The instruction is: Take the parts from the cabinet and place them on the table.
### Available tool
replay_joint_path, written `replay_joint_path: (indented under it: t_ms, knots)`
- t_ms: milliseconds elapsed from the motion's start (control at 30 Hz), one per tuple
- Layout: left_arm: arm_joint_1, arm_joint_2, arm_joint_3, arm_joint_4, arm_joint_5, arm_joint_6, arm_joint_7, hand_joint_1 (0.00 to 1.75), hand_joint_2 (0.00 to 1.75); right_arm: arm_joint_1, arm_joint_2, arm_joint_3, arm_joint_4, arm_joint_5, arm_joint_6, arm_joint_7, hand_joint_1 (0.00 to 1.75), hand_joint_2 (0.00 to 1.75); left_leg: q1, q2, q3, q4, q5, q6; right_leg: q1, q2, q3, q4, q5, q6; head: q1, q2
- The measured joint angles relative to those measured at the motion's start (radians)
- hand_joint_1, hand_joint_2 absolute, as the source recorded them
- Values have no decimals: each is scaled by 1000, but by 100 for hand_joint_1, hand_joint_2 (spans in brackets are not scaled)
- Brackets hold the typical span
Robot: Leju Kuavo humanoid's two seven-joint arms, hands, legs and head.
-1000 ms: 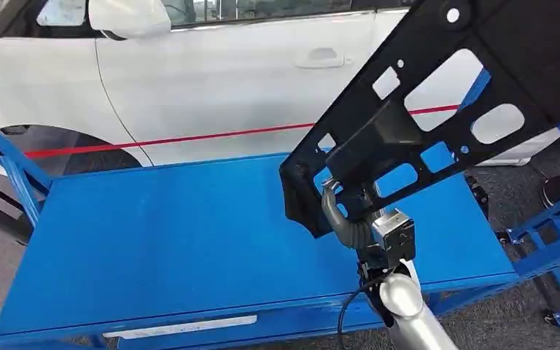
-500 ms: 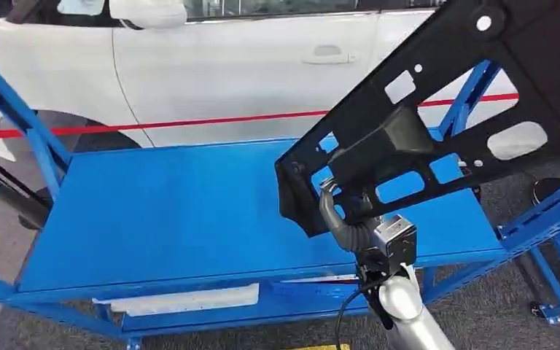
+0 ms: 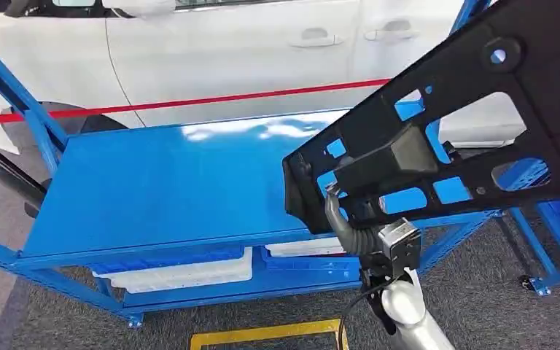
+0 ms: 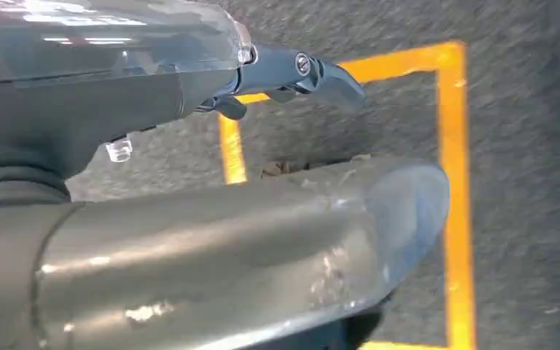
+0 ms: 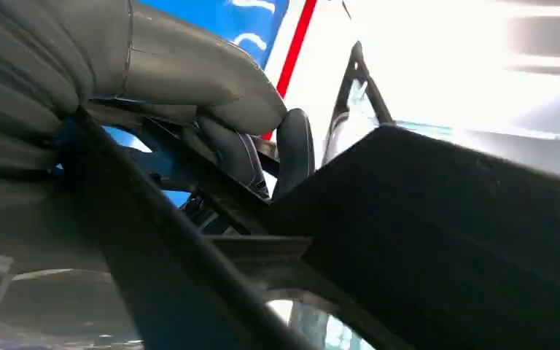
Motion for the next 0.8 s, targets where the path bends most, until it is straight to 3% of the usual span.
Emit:
replay_joint_path:
  t_ms: [33,67,100,133,200,233,267,300,400,433,467,500,533,567,600,633,667,700,733,767,800]
  knots:
    - [0,0,0,0,-1,0,0,0,0,2,0,0,0,0,0,0,175,175,1,0,-15,72,-49,-3,2,0,-15,1,12,-1,1,0]
    - [-1,0,-1,0,-1,-1,0,0,0,5,-1,0,0,0,0,0,175,175,1,0,-25,139,-77,-4,4,0,-32,2,23,-1,1,0]
    - [-1,0,-2,0,-3,-2,0,0,0,10,-2,0,0,0,0,0,175,175,1,0,-20,176,-70,-4,6,-1,-49,3,36,-1,0,0]
    - [-1,0,-2,0,-4,-3,0,0,0,14,-2,-1,0,0,1,0,175,175,1,0,3,169,-40,-2,7,-2,-64,4,46,0,1,0]
    - [-2,0,-6,0,-10,-3,0,0,0,19,-3,-1,0,0,1,-1,175,175,0,0,101,58,33,8,10,-1,-91,8,66,3,1,0]
    - [-4,0,-7,0,-10,-3,0,0,0,20,-4,-2,0,0,1,-1,175,175,-3,-2,167,-29,38,17,11,1,-99,8,76,5,0,0]
    - [-8,0,-8,0,-11,-3,2,0,0,21,-4,-2,0,0,1,-1,175,175,-9,-1,228,-127,-3,28,13,1,-103,8,85,11,2,0]
    - [-9,0,-8,0,-12,-3,2,0,0,22,-4,-4,0,0,0,-2,175,175,-11,-1,254,-178,-14,27,10,-2,-105,7,96,18,2,0]
    - [-9,0,-14,0,-16,-3,5,0,0,31,-5,-9,1,0,0,-3,175,175,-19,-2,230,-179,18,41,5,-5,-102,-15,133,39,-3,0]
    - [-8,-1,-16,0,-20,-3,5,0,0,36,-7,-13,2,0,-1,-4,175,175,-6,7,225,-192,39,48,3,-3,-108,-10,120,44,-4,0]
    - [-8,-1,-17,0,-21,-3,5,0,0,41,-8,-15,2,1,-1,-6,175,175,-10,5,210,-195,55,57,6,1,-121,15,60,46,0,0]
    - [-8,-1,-18,0,-21,-3,5,0,0,45,-8,-16,3,3,-1,-6,175,175,-10,8,195,-193,68,66,4,3,-136,74,-12,47,4,0]
    - [-7,-1,-20,0,-23,-3,5,0,0,51,-10,-18,3,5,-2,-6,175,175,-12,8,177,-189,80,66,3,3,-150,147,-72,49,5,0]
    - [-7,-1,-21,0,-25,-4,5,0,0,59,-11,-20,4,7,-2,-6,175,175,-13,8,158,-185,92,66,3,3,-162,221,-106,52,3,0]
    - [-7,-1,-23,0,-26,-4,5,0,0,67,-12,-21,5,9,-3,-6,175,175,-13,8,138,-179,103,64,2,3,-166,273,-103,55,7,0]
    - [-7,-1,-23,0,-29,-5,4,0,0,73,-13,-24,6,13,-3,-7,175,175,-13,8,118,-170,111,62,1,3,-154,289,-73,57,6,0]
    - [-7,-1,-24,0,-29,-6,4,0,0,78,-13,-26,8,15,-3,-7,175,175,-12,8,94,-159,120,59,-2,3,-119,265,-26,59,7,0]
    - [-7,-1,-24,0,-30,-7,4,0,0,80,-13,-27,8,15,-3,-8,175,175,-11,8,74,-147,126,55,-4,2,-71,212,2,59,7,0]
    - [-8,-1,-24,0,-30,-8,4,0,0,79,-13,-28,8,15,-3,-8,175,175,-10,7,58,-134,130,49,-6,2,-9,136,2,60,7,0]
    - [-8,-1,-24,0,-30,-7,4,0,0,78,-13,-29,8,16,-3,-8,175,175,-15,6,42,-120,134,44,-5,3,57,41,-53,58,9,0]
    - [-8,-2,-24,0,-30,-7,3,0,0,80,-13,-31,8,16,-3,-10,175,175,-15,6,38,-111,137,39,2,9,75,2,-72,48,7,0]
